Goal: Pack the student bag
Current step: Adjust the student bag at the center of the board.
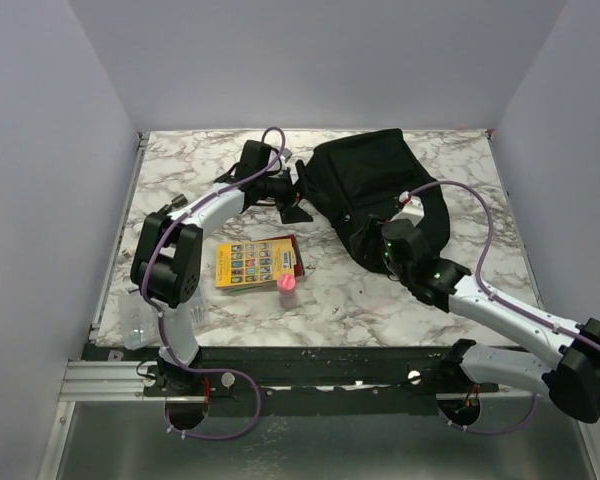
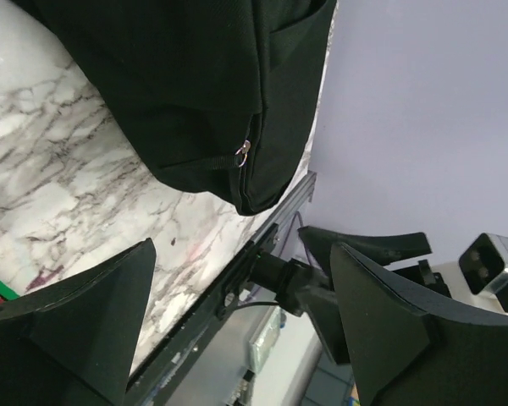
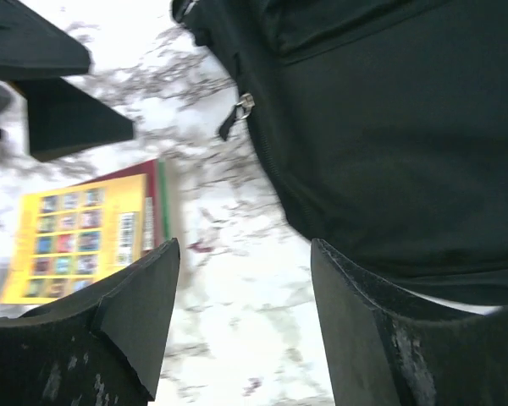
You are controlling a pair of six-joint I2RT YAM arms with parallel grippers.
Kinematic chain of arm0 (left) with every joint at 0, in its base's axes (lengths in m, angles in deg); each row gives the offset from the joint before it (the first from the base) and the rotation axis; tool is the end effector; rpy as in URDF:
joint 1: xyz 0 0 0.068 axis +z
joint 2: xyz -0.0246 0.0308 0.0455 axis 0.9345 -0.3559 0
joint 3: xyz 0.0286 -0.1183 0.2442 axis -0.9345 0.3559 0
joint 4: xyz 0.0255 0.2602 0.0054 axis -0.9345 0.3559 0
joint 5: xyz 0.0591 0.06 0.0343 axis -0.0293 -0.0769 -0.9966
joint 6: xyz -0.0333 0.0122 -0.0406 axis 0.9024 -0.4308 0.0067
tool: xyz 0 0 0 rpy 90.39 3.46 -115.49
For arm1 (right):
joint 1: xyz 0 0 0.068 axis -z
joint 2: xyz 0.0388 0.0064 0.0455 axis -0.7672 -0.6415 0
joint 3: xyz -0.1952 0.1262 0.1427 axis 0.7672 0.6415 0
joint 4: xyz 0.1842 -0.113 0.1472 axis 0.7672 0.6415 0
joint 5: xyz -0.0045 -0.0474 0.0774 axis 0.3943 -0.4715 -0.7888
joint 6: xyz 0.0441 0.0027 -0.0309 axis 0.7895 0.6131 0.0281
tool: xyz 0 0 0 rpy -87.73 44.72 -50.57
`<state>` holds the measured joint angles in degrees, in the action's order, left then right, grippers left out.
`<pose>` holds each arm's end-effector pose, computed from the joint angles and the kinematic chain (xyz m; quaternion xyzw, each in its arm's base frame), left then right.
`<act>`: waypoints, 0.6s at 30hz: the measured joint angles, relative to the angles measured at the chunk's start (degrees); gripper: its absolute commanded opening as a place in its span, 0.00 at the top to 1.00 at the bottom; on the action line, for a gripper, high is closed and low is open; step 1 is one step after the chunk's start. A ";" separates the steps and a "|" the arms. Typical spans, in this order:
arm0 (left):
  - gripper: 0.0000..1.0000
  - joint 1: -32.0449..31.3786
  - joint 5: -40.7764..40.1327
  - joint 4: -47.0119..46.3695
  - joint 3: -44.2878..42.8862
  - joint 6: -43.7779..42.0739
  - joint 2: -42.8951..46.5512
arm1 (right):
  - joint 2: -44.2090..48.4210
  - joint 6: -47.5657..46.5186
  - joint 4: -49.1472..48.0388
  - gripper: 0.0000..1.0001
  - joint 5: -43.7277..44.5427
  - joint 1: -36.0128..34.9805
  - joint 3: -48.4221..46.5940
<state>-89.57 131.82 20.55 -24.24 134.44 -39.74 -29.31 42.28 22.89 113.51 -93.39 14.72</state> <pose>0.3828 -0.1700 0.2389 -0.0735 0.8481 -0.5162 0.0940 0.1843 0.1521 0.2587 0.0532 0.8454 0.1607 0.5065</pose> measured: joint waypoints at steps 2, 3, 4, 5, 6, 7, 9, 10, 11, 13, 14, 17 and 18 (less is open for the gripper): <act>0.13 -0.74 0.31 -0.70 0.02 1.33 -0.85 | -0.61 6.16 -0.26 0.29 -2.69 0.00 -0.37; 0.12 -0.83 0.35 -0.76 0.09 1.53 -0.85 | -1.53 9.20 -0.37 0.26 -3.89 0.00 -0.87; 0.12 -0.83 0.39 -0.90 0.09 1.51 -0.81 | -2.97 12.09 -0.48 0.23 -5.05 0.00 -1.75; 0.12 -0.79 0.37 -1.09 0.09 1.36 -0.70 | -4.81 14.58 -0.44 0.22 -5.68 0.00 -3.02; 0.12 -0.61 0.37 -1.01 0.09 0.94 -0.55 | -6.80 16.94 -0.42 0.22 -6.03 0.00 -4.44; 0.12 -0.50 0.37 -0.94 0.09 0.59 -0.48 | -8.87 18.88 -0.35 0.21 -6.10 0.00 -6.03; 0.12 -0.09 0.44 -0.87 0.46 0.09 -0.22 | -12.48 20.11 -0.35 0.19 -6.10 0.00 -9.09; 0.12 0.09 0.57 -0.79 0.72 0.07 -0.09 | -14.25 19.04 -0.26 0.17 -6.01 0.00 -11.04; 0.12 0.11 0.72 -0.79 1.07 0.07 0.07 | -16.39 17.29 -0.22 0.17 -5.64 0.00 -13.79; 0.12 0.31 0.83 -0.63 1.64 0.09 0.26 | -19.19 12.74 -0.50 0.17 -4.22 0.02 -17.90; 0.12 0.37 0.83 -0.66 1.99 0.13 0.37 | -20.26 10.27 -0.85 0.17 -3.19 0.22 -19.63; 0.12 0.70 0.74 -0.72 2.69 1.01 0.66 | -22.40 1.31 -2.93 0.18 -2.01 1.14 -22.45; 0.12 0.98 0.55 -1.11 2.97 1.64 0.68 | -23.10 -1.49 -3.54 0.19 -2.03 1.51 -22.82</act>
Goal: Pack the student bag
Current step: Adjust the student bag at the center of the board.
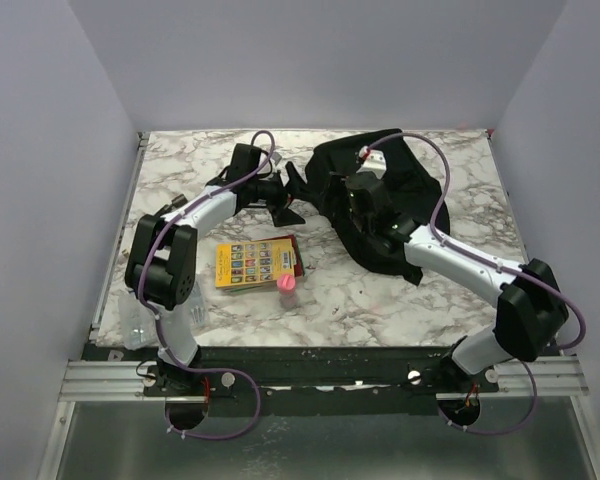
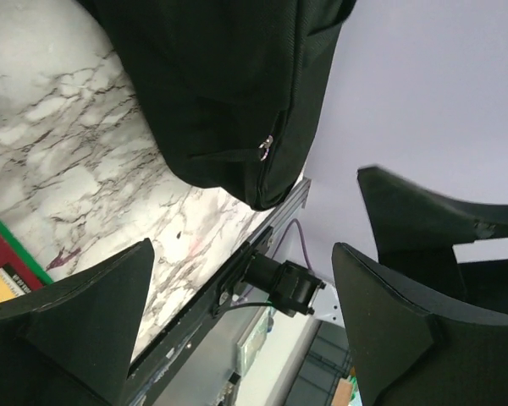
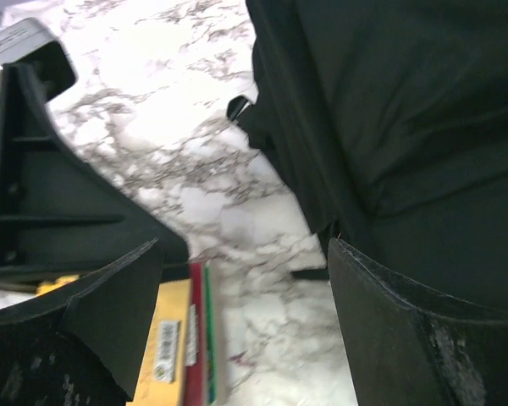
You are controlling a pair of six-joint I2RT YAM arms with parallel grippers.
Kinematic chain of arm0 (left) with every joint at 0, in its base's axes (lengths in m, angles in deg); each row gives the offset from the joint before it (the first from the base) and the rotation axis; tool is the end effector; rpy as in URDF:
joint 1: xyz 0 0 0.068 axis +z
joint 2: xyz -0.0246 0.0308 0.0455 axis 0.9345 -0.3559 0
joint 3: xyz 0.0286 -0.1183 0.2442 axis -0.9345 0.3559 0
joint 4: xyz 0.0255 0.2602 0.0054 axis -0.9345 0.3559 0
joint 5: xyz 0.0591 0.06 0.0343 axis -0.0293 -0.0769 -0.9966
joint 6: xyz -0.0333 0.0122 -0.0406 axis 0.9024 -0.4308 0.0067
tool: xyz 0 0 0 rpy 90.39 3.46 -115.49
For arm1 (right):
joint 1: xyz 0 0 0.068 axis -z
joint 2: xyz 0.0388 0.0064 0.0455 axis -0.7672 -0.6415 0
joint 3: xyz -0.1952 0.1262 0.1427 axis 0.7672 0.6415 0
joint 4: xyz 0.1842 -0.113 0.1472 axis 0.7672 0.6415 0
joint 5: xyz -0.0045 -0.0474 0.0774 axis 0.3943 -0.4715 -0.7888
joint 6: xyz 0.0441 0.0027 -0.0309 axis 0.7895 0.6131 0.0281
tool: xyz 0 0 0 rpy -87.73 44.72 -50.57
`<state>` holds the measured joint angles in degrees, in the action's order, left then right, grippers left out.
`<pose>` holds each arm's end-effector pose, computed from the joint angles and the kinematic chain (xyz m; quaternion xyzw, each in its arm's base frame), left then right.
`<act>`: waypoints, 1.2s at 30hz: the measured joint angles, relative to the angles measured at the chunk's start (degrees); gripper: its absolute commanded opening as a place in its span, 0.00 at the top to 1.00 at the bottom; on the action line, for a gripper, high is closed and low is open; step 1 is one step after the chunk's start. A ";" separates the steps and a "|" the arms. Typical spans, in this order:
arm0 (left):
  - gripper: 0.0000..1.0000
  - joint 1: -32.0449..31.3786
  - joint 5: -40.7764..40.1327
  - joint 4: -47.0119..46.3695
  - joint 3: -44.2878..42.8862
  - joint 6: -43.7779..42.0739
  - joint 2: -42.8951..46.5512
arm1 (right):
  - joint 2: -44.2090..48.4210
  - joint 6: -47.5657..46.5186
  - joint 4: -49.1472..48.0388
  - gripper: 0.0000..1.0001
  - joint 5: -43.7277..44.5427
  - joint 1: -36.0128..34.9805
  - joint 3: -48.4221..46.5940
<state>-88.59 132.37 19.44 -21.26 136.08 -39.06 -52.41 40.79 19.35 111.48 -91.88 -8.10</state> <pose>0.3788 -0.1613 0.2287 -0.0954 0.8477 -0.5156 0.0800 0.2654 0.2176 0.2925 0.0505 0.8341 0.1773 0.5200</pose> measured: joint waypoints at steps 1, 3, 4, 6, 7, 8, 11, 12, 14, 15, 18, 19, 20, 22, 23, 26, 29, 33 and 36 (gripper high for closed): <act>0.12 0.26 0.28 0.02 0.26 0.24 0.04 | -0.81 -2.51 -0.94 0.19 0.02 0.37 -0.39; 0.11 1.11 0.48 -0.42 1.44 1.46 0.66 | -3.61 -6.62 -2.23 0.21 0.02 1.51 -2.05; 0.11 1.44 0.61 -0.63 2.14 1.99 1.09 | -5.42 -8.26 -2.75 0.24 -0.11 2.14 -3.17; 0.11 2.05 1.18 -1.33 3.45 3.10 1.95 | -8.83 -10.88 -3.54 0.30 -1.27 3.45 -5.07; 0.11 2.27 1.42 -1.57 3.85 3.63 2.21 | -10.47 -12.04 -3.69 0.32 -2.05 4.15 -5.90; 0.11 2.58 1.66 -1.86 4.13 4.09 2.47 | -12.07 -13.33 -3.74 0.34 -3.06 4.85 -6.75; 0.11 2.97 2.03 -2.82 4.22 5.03 2.58 | -16.44 -17.84 -3.69 0.36 -5.42 6.08 -9.42; 0.11 2.99 2.08 -3.04 4.22 5.20 2.60 | -17.68 -19.61 -3.72 0.37 -6.03 6.34 -10.16; 0.11 2.99 2.43 -3.54 4.24 5.68 2.60 | -19.26 -22.97 -3.91 0.38 -7.04 6.43 -10.69; 0.10 2.99 2.64 -3.78 4.24 5.95 2.60 | -19.85 -24.52 -3.93 0.38 -7.34 6.34 -10.84; 0.10 2.99 2.91 -4.20 4.26 6.23 2.60 | -20.96 -28.17 -4.04 0.45 -8.31 6.25 -11.13; 0.10 2.99 2.93 -4.26 4.26 6.25 2.60 | -21.03 -29.05 -4.07 0.49 -8.90 6.25 -11.13; 0.10 2.99 2.95 -4.26 4.26 6.27 2.64 | -21.05 -29.92 -4.11 0.51 -9.51 6.25 -11.13; 0.09 3.10 2.97 -4.28 4.31 6.29 2.75 | -21.05 -31.89 -4.44 0.63 -11.30 6.25 -11.06; 0.08 3.21 2.97 -4.28 4.33 6.27 2.80 | -21.05 -32.85 -4.94 0.68 -12.20 6.34 -10.91; 0.07 3.28 2.97 -4.39 4.52 6.27 3.08 | -21.07 -36.37 -6.47 0.82 -15.52 6.54 -9.90; 0.04 3.39 2.97 -4.68 4.52 6.29 3.10 | -21.20 -39.95 -7.39 0.85 -19.21 6.47 -9.20; 0.02 3.65 2.95 -4.59 4.70 6.03 3.10 | -20.63 -43.78 -10.73 0.80 -22.64 6.08 -6.58; 0.01 3.80 3.54 -4.70 4.81 5.95 3.02 | -18.95 -43.63 -11.32 0.69 -23.32 5.49 -4.42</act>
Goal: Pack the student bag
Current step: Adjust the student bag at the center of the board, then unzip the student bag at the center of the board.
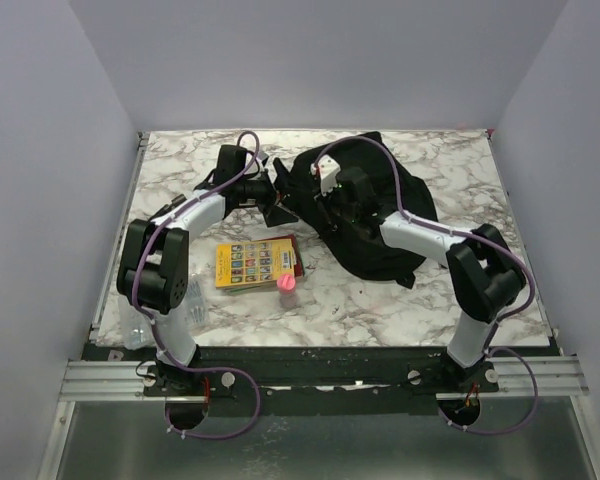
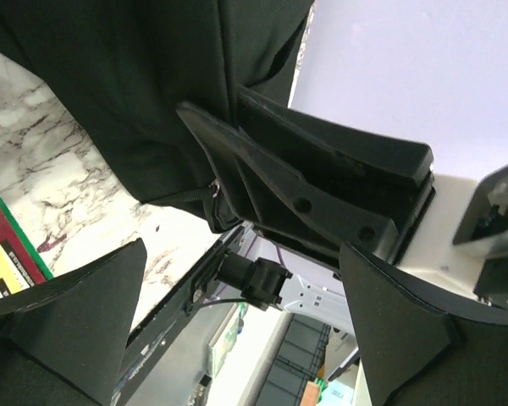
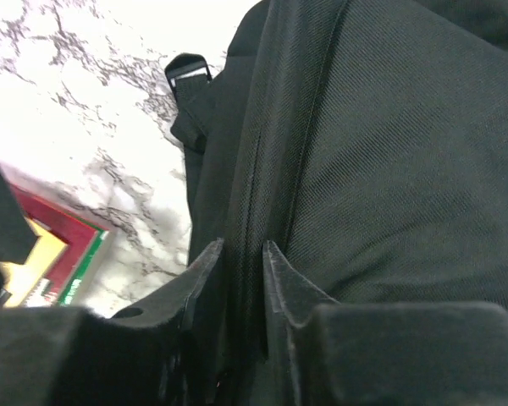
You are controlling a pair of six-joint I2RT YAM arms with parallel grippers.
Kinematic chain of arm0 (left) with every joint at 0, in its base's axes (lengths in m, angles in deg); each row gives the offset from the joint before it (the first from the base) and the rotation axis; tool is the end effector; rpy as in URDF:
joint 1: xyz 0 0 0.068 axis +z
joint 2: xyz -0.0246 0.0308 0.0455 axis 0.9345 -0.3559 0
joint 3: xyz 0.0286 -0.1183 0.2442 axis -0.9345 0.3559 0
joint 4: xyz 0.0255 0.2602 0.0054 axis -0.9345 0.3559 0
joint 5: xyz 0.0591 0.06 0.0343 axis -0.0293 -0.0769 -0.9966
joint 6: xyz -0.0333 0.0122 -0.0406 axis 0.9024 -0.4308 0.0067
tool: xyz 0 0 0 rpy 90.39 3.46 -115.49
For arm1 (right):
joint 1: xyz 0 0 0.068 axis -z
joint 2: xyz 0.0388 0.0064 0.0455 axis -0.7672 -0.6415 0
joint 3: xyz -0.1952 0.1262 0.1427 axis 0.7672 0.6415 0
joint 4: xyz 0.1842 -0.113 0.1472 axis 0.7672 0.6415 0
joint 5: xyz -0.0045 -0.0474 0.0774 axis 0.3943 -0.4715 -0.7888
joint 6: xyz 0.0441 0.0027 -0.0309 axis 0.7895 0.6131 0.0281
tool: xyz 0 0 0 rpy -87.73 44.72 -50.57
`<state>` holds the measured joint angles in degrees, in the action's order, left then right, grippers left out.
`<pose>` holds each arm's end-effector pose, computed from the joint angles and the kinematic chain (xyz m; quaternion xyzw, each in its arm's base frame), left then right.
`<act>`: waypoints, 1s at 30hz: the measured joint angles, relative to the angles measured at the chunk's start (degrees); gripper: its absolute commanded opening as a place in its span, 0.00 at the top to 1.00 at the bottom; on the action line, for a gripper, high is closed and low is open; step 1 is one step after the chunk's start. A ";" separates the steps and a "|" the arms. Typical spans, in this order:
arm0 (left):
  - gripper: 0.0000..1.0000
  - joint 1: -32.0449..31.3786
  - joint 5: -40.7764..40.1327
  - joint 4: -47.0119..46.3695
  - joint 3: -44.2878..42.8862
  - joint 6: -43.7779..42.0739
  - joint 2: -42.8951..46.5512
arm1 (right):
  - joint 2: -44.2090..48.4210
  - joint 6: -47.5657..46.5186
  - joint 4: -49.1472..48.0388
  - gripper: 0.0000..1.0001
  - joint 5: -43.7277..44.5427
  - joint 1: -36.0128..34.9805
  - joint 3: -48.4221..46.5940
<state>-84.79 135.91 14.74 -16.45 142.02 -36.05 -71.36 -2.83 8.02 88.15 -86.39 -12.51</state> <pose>0.3750 -0.1335 0.2296 -0.1393 0.8250 -0.5433 0.0697 0.3324 0.2435 0.2173 -0.3367 0.7928 0.1090 0.4961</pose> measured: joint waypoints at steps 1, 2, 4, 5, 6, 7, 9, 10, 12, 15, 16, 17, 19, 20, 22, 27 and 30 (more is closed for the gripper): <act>0.02 0.13 0.11 -0.09 0.02 0.07 0.00 | 0.79 1.07 0.66 0.66 0.07 -0.02 0.22; 0.02 0.20 0.15 -0.50 0.02 0.07 -0.09 | 1.62 2.51 1.44 0.61 0.39 -0.11 0.22; 0.02 0.13 0.20 -1.09 0.00 0.20 -0.26 | 4.13 7.67 3.72 0.53 1.70 -0.42 0.48; 0.02 0.00 0.20 -1.42 -0.04 0.22 -0.37 | 6.14 10.82 4.98 0.46 2.62 -0.57 1.09; 0.02 -0.15 0.17 -1.57 -0.17 0.24 -0.52 | 8.63 14.01 6.08 0.42 3.39 -0.70 2.10; 0.02 -0.37 0.13 -1.60 -0.42 0.35 -0.72 | 11.76 17.40 7.04 0.40 4.24 -0.79 3.56; 0.05 -1.18 -0.04 -1.75 -1.73 0.87 -1.75 | 18.03 23.32 8.24 0.39 5.42 -0.94 6.69; 0.07 -1.57 -0.09 -1.77 -2.40 1.33 -2.27 | 20.98 25.92 8.55 0.36 6.01 -1.01 8.15; 0.10 -3.04 -0.50 -1.99 -4.83 2.03 -4.22 | 26.23 30.93 9.92 0.30 7.54 -1.01 10.60; 0.16 -5.03 -2.29 -2.16 -7.41 3.10 -6.84 | 32.52 39.85 12.26 0.28 9.97 -1.01 13.92; 0.17 -5.66 -2.97 -2.16 -8.31 3.52 -8.00 | 33.99 42.38 13.18 0.28 10.29 -1.01 14.75; 0.20 -6.21 -3.74 -2.19 -8.98 3.91 -8.90 | 35.58 45.18 14.16 0.28 10.32 -0.98 15.65; 0.25 -7.02 -4.66 -2.01 -10.36 4.33 -11.04 | 37.99 50.34 15.54 0.28 10.14 -0.90 17.20; 0.27 -7.34 -5.16 -2.03 -11.06 4.61 -12.33 | 38.86 52.65 16.09 0.28 9.92 -0.90 17.84; 0.34 -7.50 -5.81 -1.68 -11.67 4.94 -14.03 | 39.91 56.83 16.65 0.28 9.11 -0.90 18.84; 0.69 -7.48 -6.36 1.36 -14.75 3.72 -16.85 | 38.32 65.51 16.72 0.33 7.43 -0.90 20.65; 0.83 -7.48 -6.36 2.62 -15.98 2.40 -17.62 | 33.62 68.39 16.94 0.35 6.05 -0.90 19.96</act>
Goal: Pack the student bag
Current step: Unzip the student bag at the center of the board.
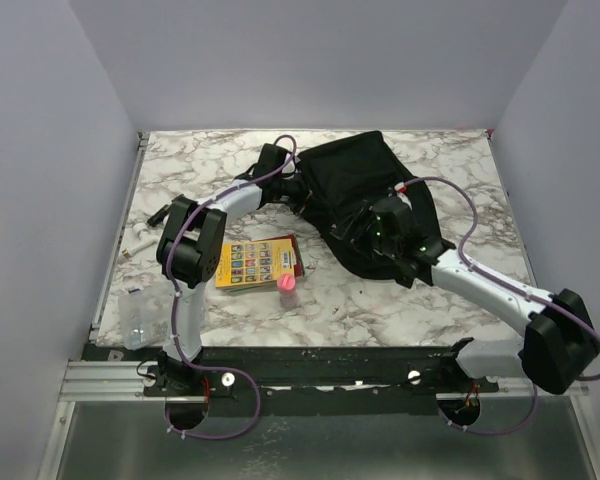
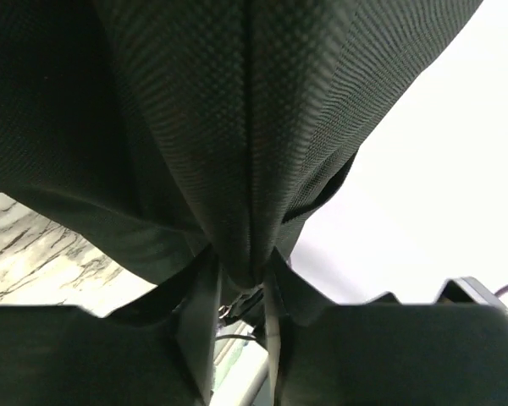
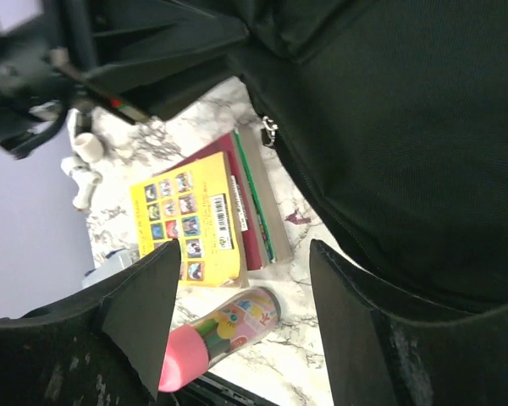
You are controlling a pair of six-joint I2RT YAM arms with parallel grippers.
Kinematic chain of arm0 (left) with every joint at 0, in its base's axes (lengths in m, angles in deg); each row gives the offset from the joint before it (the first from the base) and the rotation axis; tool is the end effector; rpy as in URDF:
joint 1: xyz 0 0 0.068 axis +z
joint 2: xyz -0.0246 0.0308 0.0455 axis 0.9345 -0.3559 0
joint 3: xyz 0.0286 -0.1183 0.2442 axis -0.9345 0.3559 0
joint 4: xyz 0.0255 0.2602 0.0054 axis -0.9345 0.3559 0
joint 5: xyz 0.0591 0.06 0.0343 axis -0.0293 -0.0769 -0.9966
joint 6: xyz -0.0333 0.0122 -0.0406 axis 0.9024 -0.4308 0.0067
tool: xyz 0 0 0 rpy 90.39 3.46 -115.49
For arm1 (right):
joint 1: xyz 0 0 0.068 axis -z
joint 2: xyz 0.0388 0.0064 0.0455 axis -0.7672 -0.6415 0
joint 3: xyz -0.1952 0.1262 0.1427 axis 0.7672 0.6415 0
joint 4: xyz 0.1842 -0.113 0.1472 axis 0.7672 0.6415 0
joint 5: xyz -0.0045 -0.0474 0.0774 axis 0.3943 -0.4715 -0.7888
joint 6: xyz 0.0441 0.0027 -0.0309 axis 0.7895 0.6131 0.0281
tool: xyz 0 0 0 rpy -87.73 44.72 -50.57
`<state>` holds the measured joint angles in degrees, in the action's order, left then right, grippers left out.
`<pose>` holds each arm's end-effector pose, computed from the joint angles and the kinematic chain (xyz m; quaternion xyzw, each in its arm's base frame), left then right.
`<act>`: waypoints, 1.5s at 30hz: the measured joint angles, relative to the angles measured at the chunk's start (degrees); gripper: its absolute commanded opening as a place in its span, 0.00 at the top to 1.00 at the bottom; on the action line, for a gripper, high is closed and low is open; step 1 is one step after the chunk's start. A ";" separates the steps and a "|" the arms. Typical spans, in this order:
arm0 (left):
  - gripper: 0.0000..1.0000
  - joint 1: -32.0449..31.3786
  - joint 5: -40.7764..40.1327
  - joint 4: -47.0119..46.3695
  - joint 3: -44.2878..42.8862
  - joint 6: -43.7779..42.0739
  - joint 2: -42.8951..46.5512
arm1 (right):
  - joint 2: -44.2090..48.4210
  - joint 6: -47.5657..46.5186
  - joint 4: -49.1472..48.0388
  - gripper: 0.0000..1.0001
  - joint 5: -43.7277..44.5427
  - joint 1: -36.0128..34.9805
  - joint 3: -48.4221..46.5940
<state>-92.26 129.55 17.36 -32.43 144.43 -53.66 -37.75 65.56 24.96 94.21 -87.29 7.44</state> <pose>0.4196 -0.2060 0.1845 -0.1469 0.8510 -0.5031 0.0340 0.2201 0.1617 0.2624 0.1877 0.8541 0.3215 0.3632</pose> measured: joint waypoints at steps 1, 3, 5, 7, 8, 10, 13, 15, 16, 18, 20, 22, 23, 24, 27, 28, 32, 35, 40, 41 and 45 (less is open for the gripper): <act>0.86 0.00 0.09 0.09 0.00 -0.46 0.00 | -2.38 0.66 0.26 0.37 -0.59 0.00 -0.68; 0.93 0.02 0.31 0.28 0.02 -1.09 0.00 | -5.75 1.92 0.22 0.39 -1.42 0.00 -1.44; 1.00 0.15 0.52 0.63 0.35 -1.70 0.04 | -8.11 2.64 0.13 0.43 -1.99 0.00 -1.51; 1.00 0.17 0.70 0.85 0.90 -2.40 0.33 | -9.92 3.32 -0.48 0.45 -2.80 0.00 -1.49; 1.00 0.15 0.94 0.92 1.16 -2.69 0.50 | -10.49 3.45 -0.85 0.46 -3.17 0.00 -1.49; 1.00 0.11 1.33 1.05 1.64 -3.13 1.05 | -11.54 3.74 -2.03 0.45 -3.76 0.00 -1.49; 1.00 0.04 1.88 0.90 1.81 -3.02 1.29 | -12.83 3.82 -3.50 0.45 -3.82 -0.63 -1.51; 1.00 0.00 2.60 0.55 2.05 -2.29 1.31 | -13.64 3.67 -4.15 0.45 -2.86 -1.55 -1.51; 1.00 0.00 2.89 0.24 2.34 -2.01 1.38 | -14.12 3.28 -4.46 0.45 -1.86 -2.36 -1.51; 1.00 -0.04 3.15 -0.22 3.13 -1.49 1.75 | -15.28 2.54 -4.70 0.45 0.85 -4.37 -1.86; 1.00 -0.13 3.32 -0.26 3.74 -0.98 2.40 | -16.76 1.25 -4.96 0.45 5.01 -6.75 -2.56; 1.00 -0.24 3.37 -0.42 4.13 -0.70 3.10 | -18.38 0.09 -5.05 0.45 10.10 -9.09 -3.41; 1.00 -0.28 3.45 -0.48 4.22 -0.59 3.50 | -19.21 -0.20 -4.96 0.45 12.70 -10.08 -3.89; 1.00 -0.28 3.54 -0.48 4.24 -0.48 3.67 | -19.96 -0.22 -4.74 0.45 15.10 -11.06 -4.35; 1.00 -0.33 3.78 -0.90 4.48 -0.04 3.93 | -22.05 0.52 -3.50 0.46 22.14 -13.07 -5.99; 1.00 -0.33 3.80 -1.01 4.61 0.17 3.93 | -22.53 0.85 -3.37 0.47 23.89 -13.31 -6.16; 1.00 -0.39 3.98 -1.36 5.09 0.68 3.96 | -23.45 1.97 -3.30 0.48 29.29 -13.49 -6.29; 1.00 -0.44 3.98 -1.62 5.14 0.90 3.96 | -24.13 2.23 -3.58 0.48 31.91 -13.49 -6.97; 1.00 -0.44 3.98 -1.75 5.18 1.09 3.98 | -24.79 2.03 -5.07 0.45 32.63 -13.49 -7.74; 1.00 -0.44 4.00 -1.75 5.18 1.09 3.98 | -24.76 2.40 -5.11 0.44 32.57 -13.49 -7.82; 1.00 -0.44 4.07 -1.75 5.22 1.18 4.00 | -24.55 5.97 -5.05 0.34 31.74 -13.49 -7.89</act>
<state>-92.70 133.61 15.61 -27.21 145.61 -49.66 -62.29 71.52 19.91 125.95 -100.78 -0.45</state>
